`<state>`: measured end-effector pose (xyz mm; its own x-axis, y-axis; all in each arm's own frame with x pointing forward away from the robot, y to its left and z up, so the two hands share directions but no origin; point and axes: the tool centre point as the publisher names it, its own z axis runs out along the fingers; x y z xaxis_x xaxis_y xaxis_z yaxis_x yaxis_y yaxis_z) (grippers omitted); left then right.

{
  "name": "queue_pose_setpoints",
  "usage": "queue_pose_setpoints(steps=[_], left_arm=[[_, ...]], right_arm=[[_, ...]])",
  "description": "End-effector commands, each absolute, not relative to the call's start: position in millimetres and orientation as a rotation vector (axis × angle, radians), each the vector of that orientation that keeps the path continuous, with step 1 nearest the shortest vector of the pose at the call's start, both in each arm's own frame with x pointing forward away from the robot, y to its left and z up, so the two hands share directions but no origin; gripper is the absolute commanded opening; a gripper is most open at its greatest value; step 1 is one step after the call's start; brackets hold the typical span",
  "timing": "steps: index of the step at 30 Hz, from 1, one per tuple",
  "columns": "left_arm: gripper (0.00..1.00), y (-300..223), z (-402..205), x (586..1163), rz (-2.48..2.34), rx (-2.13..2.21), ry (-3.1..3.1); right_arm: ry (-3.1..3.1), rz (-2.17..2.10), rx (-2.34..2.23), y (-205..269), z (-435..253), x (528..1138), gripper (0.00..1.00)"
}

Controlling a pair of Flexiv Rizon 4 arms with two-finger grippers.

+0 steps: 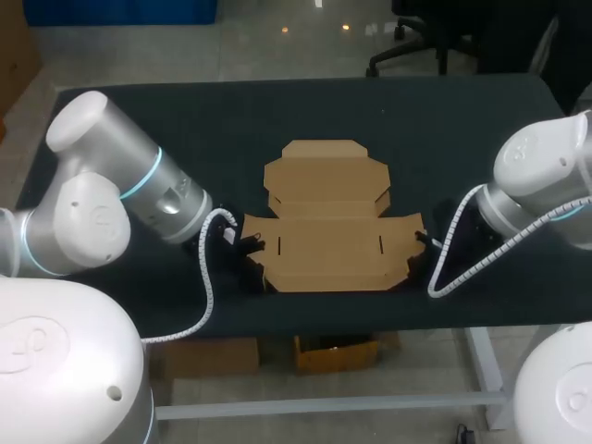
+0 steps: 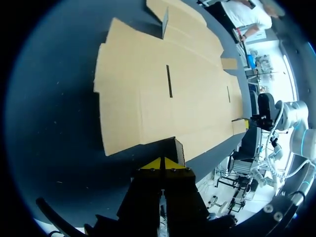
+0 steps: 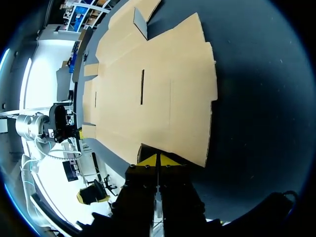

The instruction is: Assemble the packaging by folding the flat box into shape, placing the metal phone stand inside, and closing the box properly

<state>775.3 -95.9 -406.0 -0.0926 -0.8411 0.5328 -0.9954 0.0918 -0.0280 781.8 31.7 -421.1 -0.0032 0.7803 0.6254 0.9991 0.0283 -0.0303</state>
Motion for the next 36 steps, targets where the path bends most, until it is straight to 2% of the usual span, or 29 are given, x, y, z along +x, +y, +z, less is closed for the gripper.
queue_pose_setpoints(steps=[1, 36], left_arm=[[0.00, -100, -405, 774, 0.543, 1.813, -2.005], [0.00, -115, -394, 774, 0.531, 1.825, -2.124]], right_arm=[[-1.839, -0.609, -1.814, 32, -416, 779, 0.00], [-1.858, -0.585, -1.901, 41, -407, 781, 0.00]])
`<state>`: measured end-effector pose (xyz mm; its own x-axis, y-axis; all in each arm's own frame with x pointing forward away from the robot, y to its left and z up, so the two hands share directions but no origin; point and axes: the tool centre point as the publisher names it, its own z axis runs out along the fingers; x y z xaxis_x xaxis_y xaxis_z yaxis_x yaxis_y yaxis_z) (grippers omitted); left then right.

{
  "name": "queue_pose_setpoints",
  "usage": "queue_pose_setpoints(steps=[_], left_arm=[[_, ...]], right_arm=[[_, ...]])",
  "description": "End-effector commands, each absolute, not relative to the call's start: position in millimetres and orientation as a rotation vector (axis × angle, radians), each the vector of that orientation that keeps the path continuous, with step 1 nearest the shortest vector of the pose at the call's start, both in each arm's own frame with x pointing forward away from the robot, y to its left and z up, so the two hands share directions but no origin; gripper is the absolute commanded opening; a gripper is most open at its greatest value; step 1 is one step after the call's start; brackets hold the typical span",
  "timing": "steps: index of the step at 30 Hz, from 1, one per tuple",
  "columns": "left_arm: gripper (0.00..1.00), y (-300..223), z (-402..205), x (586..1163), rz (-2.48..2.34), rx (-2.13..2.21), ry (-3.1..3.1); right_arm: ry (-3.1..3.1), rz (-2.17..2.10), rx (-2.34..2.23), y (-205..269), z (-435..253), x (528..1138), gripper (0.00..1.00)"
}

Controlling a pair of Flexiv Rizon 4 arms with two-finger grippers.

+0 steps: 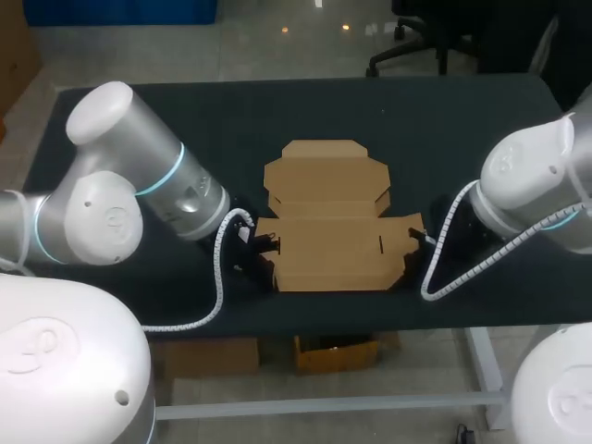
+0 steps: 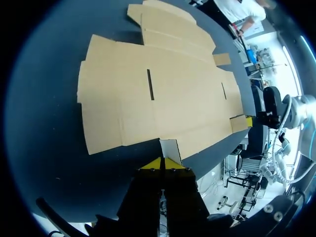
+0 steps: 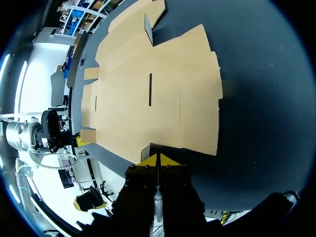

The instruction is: Assemble the packaging by folding the flat box into shape, placing the metal phone stand inside, and closing the box properly

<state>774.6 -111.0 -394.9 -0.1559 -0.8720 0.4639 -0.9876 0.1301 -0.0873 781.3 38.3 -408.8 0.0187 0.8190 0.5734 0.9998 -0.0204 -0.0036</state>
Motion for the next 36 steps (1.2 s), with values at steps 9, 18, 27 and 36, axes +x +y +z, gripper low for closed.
queue_pose_setpoints(steps=[9, 18, 27, 36], left_arm=[[0.00, -116, -394, 778, 0.515, 1.844, -2.128], [0.00, -116, -389, 781, 0.524, 1.847, -2.143], [0.00, -125, -385, 778, 0.524, 1.814, -2.193], [0.00, -131, -385, 776, 0.515, 1.793, -2.213]], right_arm=[[-1.872, -0.567, -1.917, 43, -406, 783, 0.00], [-1.877, -0.558, -1.918, 46, -405, 786, 0.00], [-1.893, -0.554, -1.928, 51, -402, 783, 0.00], [-1.917, -0.532, -1.950, 57, -402, 782, 0.00]])
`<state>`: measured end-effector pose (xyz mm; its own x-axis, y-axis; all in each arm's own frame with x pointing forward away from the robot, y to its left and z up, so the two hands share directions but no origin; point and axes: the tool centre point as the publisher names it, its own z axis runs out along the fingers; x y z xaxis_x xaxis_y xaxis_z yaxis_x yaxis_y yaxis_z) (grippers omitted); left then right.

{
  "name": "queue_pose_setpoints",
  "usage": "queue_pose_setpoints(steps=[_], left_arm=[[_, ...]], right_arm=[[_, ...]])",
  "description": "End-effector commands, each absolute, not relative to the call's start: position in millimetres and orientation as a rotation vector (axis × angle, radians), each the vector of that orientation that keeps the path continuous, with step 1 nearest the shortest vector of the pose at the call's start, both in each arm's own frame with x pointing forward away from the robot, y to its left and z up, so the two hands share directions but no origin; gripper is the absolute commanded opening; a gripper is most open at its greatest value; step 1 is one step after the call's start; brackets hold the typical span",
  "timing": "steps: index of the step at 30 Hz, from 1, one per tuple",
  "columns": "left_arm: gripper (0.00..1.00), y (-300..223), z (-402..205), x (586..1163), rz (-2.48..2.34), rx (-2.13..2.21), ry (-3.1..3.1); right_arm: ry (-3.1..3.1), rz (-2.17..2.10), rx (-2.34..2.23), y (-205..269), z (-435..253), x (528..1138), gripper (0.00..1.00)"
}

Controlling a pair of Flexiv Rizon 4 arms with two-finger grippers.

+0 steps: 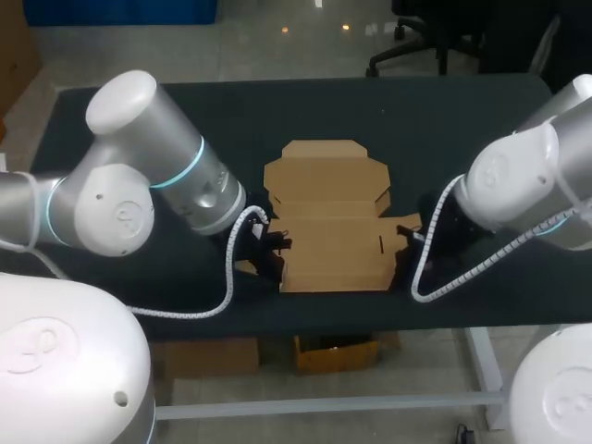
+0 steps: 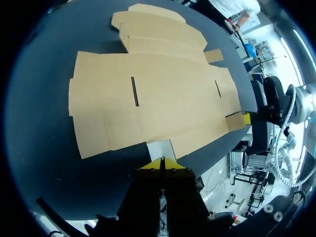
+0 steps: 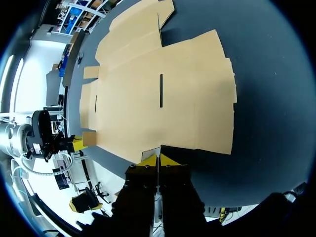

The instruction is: Assemble the packaging by folding the flat box into shape, placing the metal phone stand inside, and closing the box properly

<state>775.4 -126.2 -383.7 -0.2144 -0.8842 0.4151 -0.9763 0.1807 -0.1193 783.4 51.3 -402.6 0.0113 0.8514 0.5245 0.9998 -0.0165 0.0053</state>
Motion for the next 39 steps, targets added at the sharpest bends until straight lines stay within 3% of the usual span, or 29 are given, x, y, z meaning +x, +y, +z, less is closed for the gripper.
queue_pose_setpoints(steps=[1, 39], left_arm=[[0.00, -131, -385, 776, 0.514, 1.791, -2.214], [0.00, -146, -394, 777, 0.485, 1.761, -2.252]], right_arm=[[-1.921, -0.527, -1.954, 58, -402, 782, 0.00], [-1.985, -0.437, -2.020, 76, -404, 776, 0.00]])
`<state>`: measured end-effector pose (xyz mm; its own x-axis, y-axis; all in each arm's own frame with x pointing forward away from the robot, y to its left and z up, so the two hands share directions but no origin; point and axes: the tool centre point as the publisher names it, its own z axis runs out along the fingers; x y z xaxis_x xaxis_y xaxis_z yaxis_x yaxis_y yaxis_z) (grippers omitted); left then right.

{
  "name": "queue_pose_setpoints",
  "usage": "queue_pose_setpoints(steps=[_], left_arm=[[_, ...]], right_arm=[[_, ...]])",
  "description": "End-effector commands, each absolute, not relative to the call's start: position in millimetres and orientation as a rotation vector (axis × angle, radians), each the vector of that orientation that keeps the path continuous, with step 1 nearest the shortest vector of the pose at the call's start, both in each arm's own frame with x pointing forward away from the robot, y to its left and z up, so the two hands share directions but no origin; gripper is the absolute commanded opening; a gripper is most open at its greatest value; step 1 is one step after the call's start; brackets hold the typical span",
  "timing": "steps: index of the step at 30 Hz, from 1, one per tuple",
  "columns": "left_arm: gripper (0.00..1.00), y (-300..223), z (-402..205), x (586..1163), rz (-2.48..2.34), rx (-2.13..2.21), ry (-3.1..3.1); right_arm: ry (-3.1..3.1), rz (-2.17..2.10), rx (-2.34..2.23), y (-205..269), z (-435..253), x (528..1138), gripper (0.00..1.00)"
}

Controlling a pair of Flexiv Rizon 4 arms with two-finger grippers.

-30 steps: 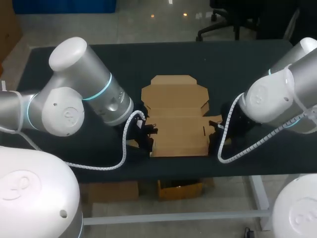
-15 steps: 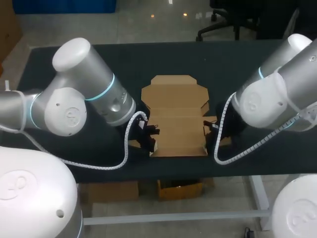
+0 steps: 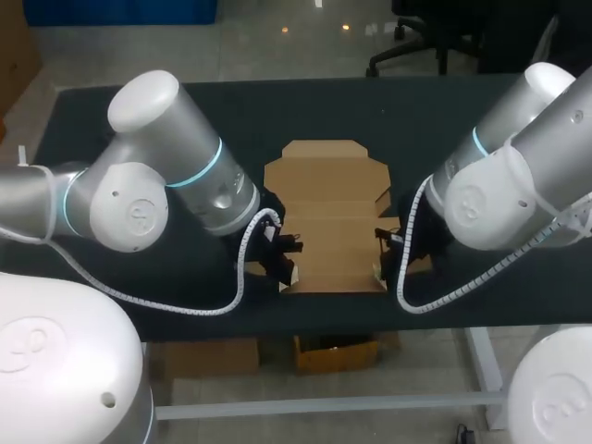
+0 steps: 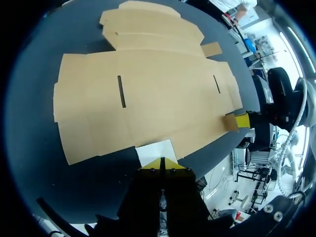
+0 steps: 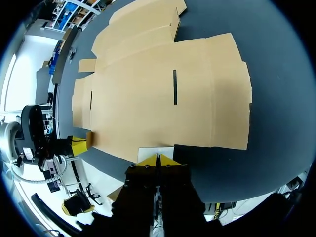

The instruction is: Assemble the packaging by folding the flat box into shape, placing the metal phone stand inside, and closing the box properly

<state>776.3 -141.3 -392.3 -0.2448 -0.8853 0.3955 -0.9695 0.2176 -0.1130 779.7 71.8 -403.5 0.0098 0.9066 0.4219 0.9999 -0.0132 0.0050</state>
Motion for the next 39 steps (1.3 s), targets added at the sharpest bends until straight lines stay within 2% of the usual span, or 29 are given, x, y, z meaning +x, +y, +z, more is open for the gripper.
queue_pose_setpoints(steps=[1, 39], left_arm=[[0.00, -146, -395, 777, 0.484, 1.762, -2.252], [0.00, -157, -411, 776, 0.493, 1.878, -2.284]], right_arm=[[-1.985, -0.436, -2.020, 76, -405, 776, 0.00], [-2.008, -0.332, -2.077, 88, -426, 776, 0.00]])
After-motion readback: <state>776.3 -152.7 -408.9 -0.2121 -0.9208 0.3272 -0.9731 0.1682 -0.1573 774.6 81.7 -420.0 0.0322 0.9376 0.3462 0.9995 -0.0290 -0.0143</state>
